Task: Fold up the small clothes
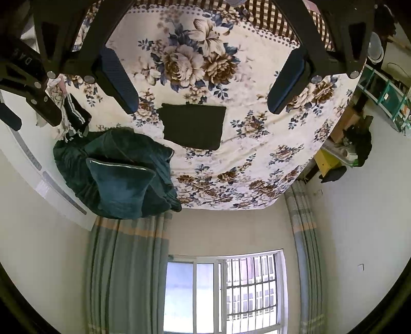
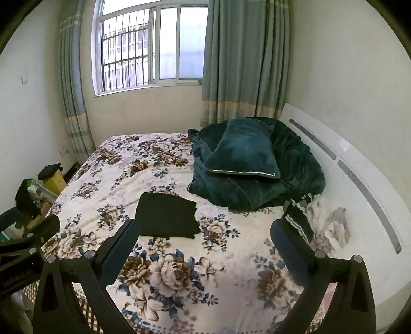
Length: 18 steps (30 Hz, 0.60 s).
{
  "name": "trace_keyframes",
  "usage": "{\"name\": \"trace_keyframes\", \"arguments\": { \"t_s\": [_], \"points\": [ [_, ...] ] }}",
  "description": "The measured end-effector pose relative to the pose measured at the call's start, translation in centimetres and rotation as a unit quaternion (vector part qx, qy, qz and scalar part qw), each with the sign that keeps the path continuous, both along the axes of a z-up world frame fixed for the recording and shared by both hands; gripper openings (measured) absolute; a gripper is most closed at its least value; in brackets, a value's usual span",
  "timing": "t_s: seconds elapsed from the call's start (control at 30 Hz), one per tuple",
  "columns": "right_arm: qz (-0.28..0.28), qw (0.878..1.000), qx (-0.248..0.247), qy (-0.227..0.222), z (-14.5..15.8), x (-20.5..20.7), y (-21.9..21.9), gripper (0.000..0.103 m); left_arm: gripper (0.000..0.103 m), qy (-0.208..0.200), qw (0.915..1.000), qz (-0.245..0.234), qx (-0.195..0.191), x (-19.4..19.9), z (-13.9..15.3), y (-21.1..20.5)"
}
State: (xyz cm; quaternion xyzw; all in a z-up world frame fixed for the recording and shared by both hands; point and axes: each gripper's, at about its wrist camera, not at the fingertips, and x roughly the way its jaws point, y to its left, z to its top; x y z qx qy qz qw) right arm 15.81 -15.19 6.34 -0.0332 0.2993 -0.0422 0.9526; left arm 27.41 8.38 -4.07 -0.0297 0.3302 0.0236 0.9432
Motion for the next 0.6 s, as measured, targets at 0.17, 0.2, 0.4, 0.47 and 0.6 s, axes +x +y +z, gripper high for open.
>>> {"name": "trace_keyframes", "arguments": {
  "t_s": [0.17, 0.2, 0.4, 0.47, 0.6],
  "points": [
    [-0.001, 1.000, 0.001, 0.006, -0.09, -0.11, -0.56, 0.103, 0.103, 0.003, 1.0000, 0.008, 0.001, -0.31, -0.15, 0.30],
    [0.002, 1.000, 0.001, 0.006, -0.09, -0.03, -0.68, 0.103, 0.103, 0.003, 1.0000, 0.009, 0.003, -0.31, -0.18, 0.33],
    [0.009, 1.000, -0.003, 0.004, 0.12, 0.30, -0.76, 0.103, 0.103, 0.001, 0.9999, 0.012, 0.004, -0.73, 0.08, 0.50],
    [0.006, 1.000, -0.003, 0.005, 0.07, 0.09, -0.62, 0.103, 0.103, 0.000, 0.9999, 0.012, 0.005, -0.81, 0.21, 0.59],
    [0.011, 1.000, -0.001, 0.003, 0.23, 0.24, -0.64, 0.103, 0.103, -0.003, 0.9999, 0.014, 0.005, -0.82, 0.33, 0.73]
  ]
}}
